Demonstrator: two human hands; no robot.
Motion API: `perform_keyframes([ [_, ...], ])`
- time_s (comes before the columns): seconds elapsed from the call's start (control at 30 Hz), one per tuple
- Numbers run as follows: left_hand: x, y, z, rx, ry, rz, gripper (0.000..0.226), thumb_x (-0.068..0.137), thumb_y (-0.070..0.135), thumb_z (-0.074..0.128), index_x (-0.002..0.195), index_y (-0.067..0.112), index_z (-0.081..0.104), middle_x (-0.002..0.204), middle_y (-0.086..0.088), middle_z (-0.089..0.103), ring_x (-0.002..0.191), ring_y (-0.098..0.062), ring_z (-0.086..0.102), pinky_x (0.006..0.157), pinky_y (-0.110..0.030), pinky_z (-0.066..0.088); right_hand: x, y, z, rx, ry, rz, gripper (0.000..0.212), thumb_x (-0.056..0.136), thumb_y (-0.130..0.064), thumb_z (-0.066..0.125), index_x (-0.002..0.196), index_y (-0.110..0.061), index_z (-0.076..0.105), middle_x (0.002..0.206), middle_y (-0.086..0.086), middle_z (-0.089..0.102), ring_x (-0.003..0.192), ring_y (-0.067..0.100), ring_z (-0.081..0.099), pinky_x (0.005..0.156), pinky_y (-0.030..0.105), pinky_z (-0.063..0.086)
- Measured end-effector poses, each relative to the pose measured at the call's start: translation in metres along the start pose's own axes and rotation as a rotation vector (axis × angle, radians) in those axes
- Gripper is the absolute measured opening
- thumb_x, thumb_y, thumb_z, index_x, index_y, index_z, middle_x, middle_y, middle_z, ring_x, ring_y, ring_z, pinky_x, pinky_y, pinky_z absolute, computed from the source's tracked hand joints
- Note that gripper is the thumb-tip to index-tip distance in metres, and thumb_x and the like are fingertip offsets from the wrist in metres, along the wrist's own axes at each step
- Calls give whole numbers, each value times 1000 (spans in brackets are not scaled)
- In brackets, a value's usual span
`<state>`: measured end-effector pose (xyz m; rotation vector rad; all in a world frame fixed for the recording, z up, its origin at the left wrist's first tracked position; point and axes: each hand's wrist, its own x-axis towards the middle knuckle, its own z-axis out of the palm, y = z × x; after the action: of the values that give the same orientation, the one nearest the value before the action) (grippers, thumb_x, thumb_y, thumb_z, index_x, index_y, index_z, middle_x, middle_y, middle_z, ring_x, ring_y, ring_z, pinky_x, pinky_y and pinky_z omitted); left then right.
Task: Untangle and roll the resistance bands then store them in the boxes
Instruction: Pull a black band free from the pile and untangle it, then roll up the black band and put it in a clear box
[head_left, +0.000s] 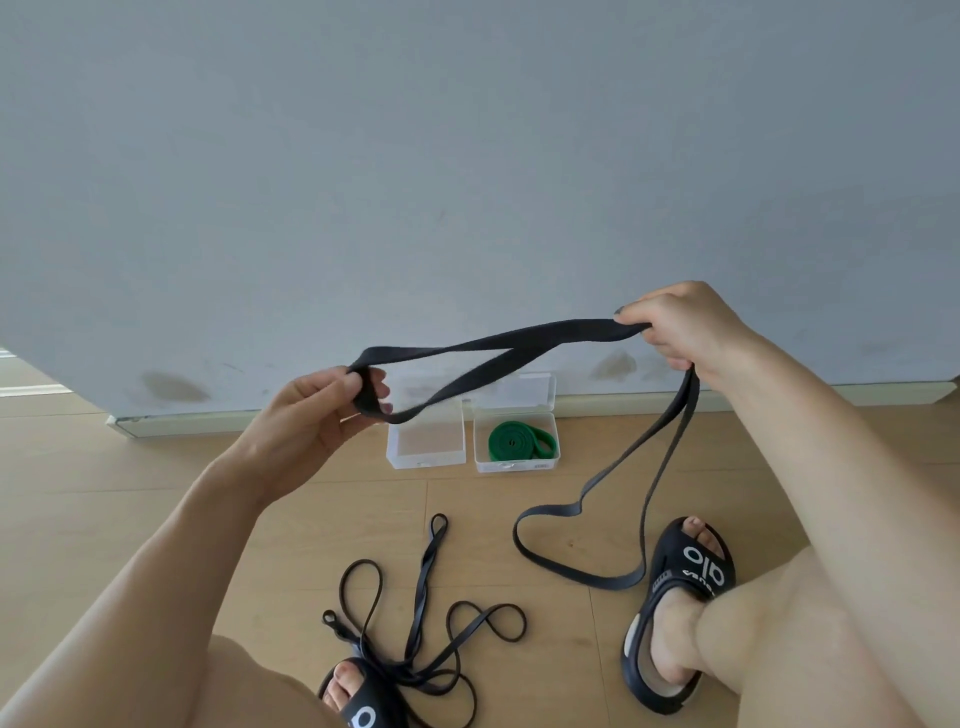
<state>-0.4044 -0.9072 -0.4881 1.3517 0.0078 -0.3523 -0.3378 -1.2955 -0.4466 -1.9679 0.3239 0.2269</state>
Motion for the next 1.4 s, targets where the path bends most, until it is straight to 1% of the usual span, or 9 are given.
perform_keyframes([
  [0.1, -1, 7, 8, -237, -22, 13, 31, 94, 37, 60, 70, 19, 67, 73, 7, 58, 91, -14, 68, 102, -38, 55, 1, -1, 4, -7, -28, 15, 11, 88, -16, 70, 89, -6, 64, 51, -5, 29, 47, 16, 20, 46, 27, 18],
  [0.2, 1, 15, 19, -319, 37, -47, 44, 98, 37, 49, 57, 21, 51, 60, 5, 41, 68, -14, 55, 85, -31, 58, 5, 4, 6, -50, -93, 19, 11, 89, -16, 68, 88, -7, 60, 58, 0, 27, 46, 15, 19, 46, 27, 18],
  [0.4, 2, 11, 19, 127, 98, 95, 12, 91, 19, 60, 83, 10, 56, 83, -4, 58, 85, -17, 61, 93, -35, 52, 6, 24, 15, -499, -325, -42, 25, 97, -29, 63, 84, -8, 62, 60, 3, 52, 47, 18, 42, 53, 29, 37],
  [0.57, 1, 19, 37, 419, 129, 319, 18, 92, 23, 67, 99, 7, 69, 103, -14, 65, 102, -28, 64, 103, -50, 52, -1, 36, 48, -790, -574, -42, 37, 104, -40, 52, 100, -9, 72, 81, -1, 75, 70, 14, 64, 75, 31, 54],
  [0.7, -1, 22, 62, 452, 20, 370, 9, 89, 11, 67, 89, 14, 75, 119, -2, 69, 108, -15, 64, 88, -24, 50, -11, 36, 75, -995, -585, -145, 30, 103, -33, 52, 128, -22, 63, 129, -2, 64, 114, 20, 61, 101, 40, 51],
  [0.83, 5, 5, 76, 709, -115, 421, 13, 89, -1, 74, 93, 11, 76, 112, 1, 73, 107, -20, 69, 94, -25, 53, -36, -3, 84, -377, -447, -252, 17, 105, -15, 50, 112, -19, 64, 110, 0, 71, 98, 18, 70, 90, 35, 58],
  [0.93, 11, -7, 85, 904, -128, 473, 11, 88, 1, 76, 96, 9, 75, 103, 5, 71, 97, -14, 67, 85, -18, 50, -62, -27, 82, 87, -487, -159, 26, 106, -32, 53, 106, -13, 70, 100, 7, 76, 94, 21, 75, 92, 39, 61],
  [1.13, 18, -15, 91, 999, -23, 617, 12, 89, 23, 75, 94, 13, 72, 98, 5, 68, 92, -16, 64, 84, -39, 50, -75, -22, 96, -218, -324, -162, 36, 86, -57, 73, 102, -27, 65, 103, -8, 71, 96, 10, 69, 87, 34, 57],
  [1.4, 19, -15, 100, 960, 54, 630, 26, 83, 43, 70, 93, 22, 59, 88, 13, 57, 63, -12, 51, 59, -20, 42, -78, -23, 104, -1, -166, -137, 34, 81, -29, 86, 104, -21, 62, 94, -3, 70, 71, 3, 69, 63, 16, 52],
])
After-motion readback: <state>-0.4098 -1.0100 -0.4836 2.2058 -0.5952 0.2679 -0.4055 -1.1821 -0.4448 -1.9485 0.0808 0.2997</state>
